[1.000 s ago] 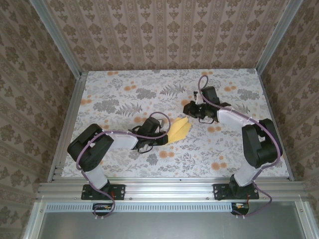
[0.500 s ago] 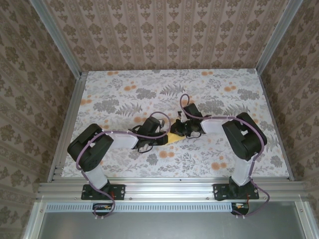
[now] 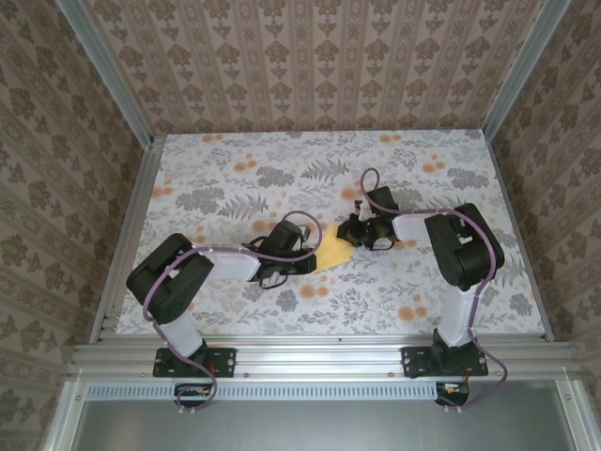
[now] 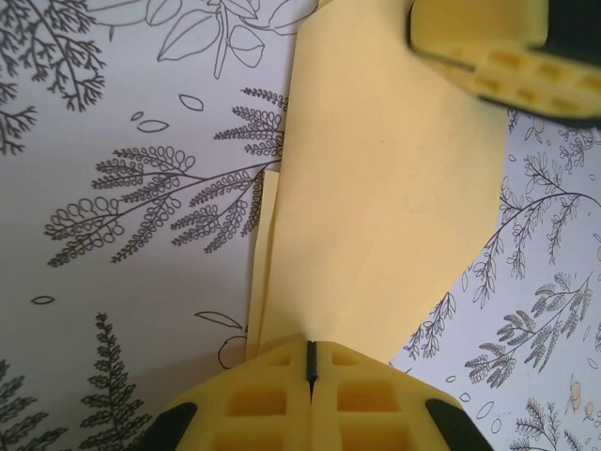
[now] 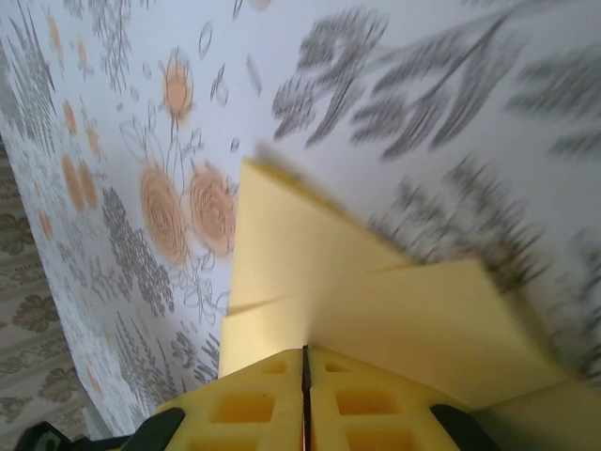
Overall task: Fold a paper plane with a square sheet of paper (pick it up from the middle)
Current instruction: Fourth fold the wing at the center of the table.
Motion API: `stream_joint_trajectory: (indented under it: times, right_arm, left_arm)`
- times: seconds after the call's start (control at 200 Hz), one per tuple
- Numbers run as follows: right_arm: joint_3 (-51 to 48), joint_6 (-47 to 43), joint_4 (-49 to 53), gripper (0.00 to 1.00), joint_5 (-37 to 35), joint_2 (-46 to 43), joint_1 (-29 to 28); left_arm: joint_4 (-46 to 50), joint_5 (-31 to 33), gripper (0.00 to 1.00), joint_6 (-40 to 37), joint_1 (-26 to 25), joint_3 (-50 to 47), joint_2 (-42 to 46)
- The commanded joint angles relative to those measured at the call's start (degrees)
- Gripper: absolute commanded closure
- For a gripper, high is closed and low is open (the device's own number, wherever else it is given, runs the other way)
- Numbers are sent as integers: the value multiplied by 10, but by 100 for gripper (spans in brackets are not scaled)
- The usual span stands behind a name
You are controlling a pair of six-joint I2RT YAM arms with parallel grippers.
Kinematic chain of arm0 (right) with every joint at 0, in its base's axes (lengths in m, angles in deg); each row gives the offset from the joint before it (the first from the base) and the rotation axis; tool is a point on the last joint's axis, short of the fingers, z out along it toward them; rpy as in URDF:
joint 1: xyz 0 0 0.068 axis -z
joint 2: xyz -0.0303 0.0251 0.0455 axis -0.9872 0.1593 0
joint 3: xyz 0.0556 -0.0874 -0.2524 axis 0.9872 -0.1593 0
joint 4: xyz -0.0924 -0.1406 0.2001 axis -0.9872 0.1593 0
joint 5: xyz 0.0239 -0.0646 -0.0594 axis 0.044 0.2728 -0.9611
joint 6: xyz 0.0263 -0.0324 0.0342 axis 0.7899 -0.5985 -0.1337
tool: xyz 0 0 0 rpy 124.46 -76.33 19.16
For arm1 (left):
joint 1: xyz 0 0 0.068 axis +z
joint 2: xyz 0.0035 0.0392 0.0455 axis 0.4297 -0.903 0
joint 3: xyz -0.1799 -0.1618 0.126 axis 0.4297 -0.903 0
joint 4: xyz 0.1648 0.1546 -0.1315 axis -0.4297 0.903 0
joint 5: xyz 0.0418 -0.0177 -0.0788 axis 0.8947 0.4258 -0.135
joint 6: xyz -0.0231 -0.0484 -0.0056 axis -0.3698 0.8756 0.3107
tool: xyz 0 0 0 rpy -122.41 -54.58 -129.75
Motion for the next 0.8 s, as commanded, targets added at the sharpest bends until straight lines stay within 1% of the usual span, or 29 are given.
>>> stream_joint_trajectory:
  times: [0.0, 0.08, 0.145, 0.22, 0.33, 0.485, 0.575, 0.675, 0.795]
  right_arm:
    - [33, -28, 22, 90, -61, 39, 45]
    - [59, -32, 42, 90, -75, 42, 61]
    - [90, -42, 75, 90, -100, 32, 65]
    - [117, -54, 104, 88, -110, 3, 64]
    - [123, -70, 139, 88, -120, -53, 53]
    - [73, -65, 153, 87, -112, -112, 4]
    - [31, -39, 134, 87, -98, -131, -31]
    - [-8, -5, 91, 87, -72, -135, -61]
    - [-38, 19, 52, 87, -49, -117, -76]
  left_arm:
    - [125, 12, 100, -13, -7, -34, -18]
    - [125, 11, 100, -11, -7, -33, -19]
    - [126, 11, 100, -12, -9, -30, -20]
    - [129, 11, 100, -13, -9, -26, -20]
    - [135, 16, 100, -13, -9, -24, -14]
    - [137, 21, 100, -13, -9, -21, -7]
    - [136, 22, 100, -12, -9, -21, -6]
    - [136, 22, 100, -12, -9, -19, -4]
    - [136, 23, 100, -12, -9, -15, -3]
